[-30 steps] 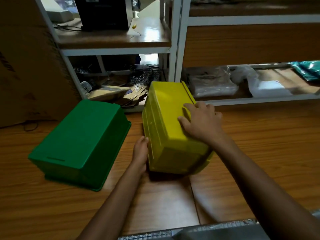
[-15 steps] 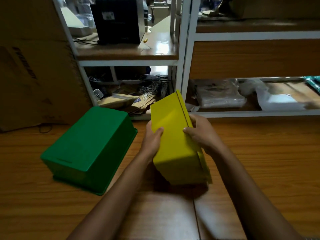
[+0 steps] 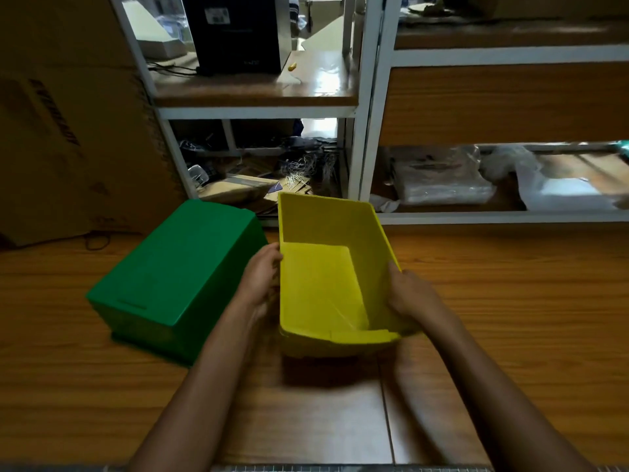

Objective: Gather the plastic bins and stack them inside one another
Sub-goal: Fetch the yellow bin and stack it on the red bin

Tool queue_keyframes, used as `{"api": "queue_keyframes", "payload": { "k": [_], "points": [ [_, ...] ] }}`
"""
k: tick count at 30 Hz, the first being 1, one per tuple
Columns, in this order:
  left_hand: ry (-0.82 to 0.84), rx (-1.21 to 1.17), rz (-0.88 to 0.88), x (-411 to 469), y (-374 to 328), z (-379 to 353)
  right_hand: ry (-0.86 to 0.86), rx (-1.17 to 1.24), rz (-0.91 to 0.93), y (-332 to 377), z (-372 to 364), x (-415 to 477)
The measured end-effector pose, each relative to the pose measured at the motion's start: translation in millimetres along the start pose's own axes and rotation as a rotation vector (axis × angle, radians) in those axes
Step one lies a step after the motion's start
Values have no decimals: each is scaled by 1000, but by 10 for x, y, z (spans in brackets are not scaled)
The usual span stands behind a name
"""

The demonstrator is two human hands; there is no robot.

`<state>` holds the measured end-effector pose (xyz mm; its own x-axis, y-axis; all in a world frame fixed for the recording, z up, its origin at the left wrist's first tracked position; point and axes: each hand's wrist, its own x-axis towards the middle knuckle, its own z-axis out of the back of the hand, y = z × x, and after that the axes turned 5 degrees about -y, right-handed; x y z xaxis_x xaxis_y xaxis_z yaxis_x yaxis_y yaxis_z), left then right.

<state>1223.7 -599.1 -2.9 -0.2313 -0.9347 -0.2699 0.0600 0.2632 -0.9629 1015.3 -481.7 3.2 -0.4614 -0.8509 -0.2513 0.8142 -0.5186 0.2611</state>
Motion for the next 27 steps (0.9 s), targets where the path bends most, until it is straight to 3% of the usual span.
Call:
{"api": "queue_keyframes", "payload": {
  "k": [5,9,13,21,27],
  "points": [
    [-92,-4,71,-20,249,81,-146,221,43,-39,-119,-66],
    [-108,170,-32,52,345,112,-284,242,-18,-94,-311,-59],
    [-184,373,-135,59,467,96,-393,423,-95,-174,-422,-2],
    [-247,438,-232,51,556,155,-577,599,-261,-148,-457,-26],
    [-47,384,-256,186,514,170,-303,747,-379,-94,-499,-150]
  ]
}}
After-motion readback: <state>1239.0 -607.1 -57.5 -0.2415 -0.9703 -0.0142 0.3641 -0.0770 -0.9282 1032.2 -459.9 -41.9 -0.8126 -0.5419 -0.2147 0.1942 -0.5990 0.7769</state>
